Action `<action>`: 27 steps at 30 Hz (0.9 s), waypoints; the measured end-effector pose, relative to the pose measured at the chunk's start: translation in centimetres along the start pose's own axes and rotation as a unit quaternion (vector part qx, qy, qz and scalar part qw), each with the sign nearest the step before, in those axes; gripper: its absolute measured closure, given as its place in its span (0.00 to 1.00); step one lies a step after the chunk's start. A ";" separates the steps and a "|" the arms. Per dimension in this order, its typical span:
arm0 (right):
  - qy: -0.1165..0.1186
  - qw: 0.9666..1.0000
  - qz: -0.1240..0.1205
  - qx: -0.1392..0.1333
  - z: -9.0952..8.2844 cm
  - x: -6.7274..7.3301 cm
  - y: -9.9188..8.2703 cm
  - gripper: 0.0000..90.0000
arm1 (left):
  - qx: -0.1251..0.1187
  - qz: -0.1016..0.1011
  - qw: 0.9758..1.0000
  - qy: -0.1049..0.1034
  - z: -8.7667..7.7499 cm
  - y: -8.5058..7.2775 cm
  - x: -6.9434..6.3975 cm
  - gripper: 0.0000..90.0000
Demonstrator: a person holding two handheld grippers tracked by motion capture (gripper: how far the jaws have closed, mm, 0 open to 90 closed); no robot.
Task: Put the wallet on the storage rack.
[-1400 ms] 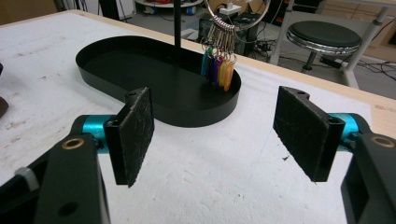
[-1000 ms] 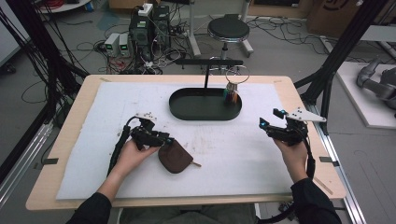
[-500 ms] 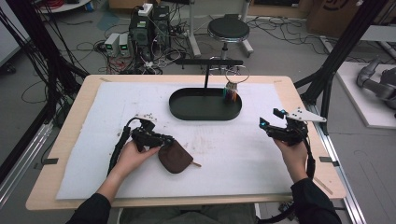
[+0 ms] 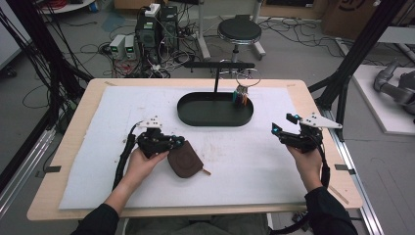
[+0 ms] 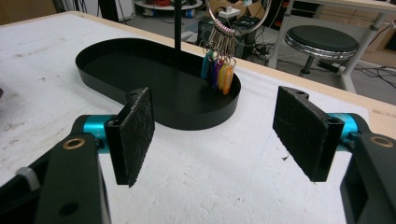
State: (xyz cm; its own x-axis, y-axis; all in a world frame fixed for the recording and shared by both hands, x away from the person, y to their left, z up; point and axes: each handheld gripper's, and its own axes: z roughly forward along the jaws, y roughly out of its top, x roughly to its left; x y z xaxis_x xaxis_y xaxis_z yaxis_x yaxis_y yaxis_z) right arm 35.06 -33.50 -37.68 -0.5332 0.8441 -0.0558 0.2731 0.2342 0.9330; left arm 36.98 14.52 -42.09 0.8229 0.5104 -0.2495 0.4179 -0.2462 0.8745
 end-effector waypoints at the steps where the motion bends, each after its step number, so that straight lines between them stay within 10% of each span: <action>1: 0.000 1.000 0.000 0.000 0.0 0.0 0.0 0.33 | -0.009 0.008 1.000 0.003 -0.2 0.2 -0.2 0.94; 13: 0.026 0.999 -0.018 -0.008 0.7 2.0 0.9 0.33 | -0.099 0.060 0.993 0.016 -1.1 1.7 -2.0 0.96; 27: 0.147 0.989 -0.031 -0.001 2.9 5.5 1.8 0.33 | -0.167 0.086 0.982 -0.010 -1.8 4.1 -3.9 0.96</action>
State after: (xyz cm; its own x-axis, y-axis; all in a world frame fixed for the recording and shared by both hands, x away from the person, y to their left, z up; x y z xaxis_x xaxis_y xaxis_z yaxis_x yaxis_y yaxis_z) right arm 34.99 -27.03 -37.35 -0.7591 0.6510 -0.0069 0.2316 0.2798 0.9317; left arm 34.77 13.00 -36.82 0.8789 0.4684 -0.0904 0.1247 -0.0426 0.9913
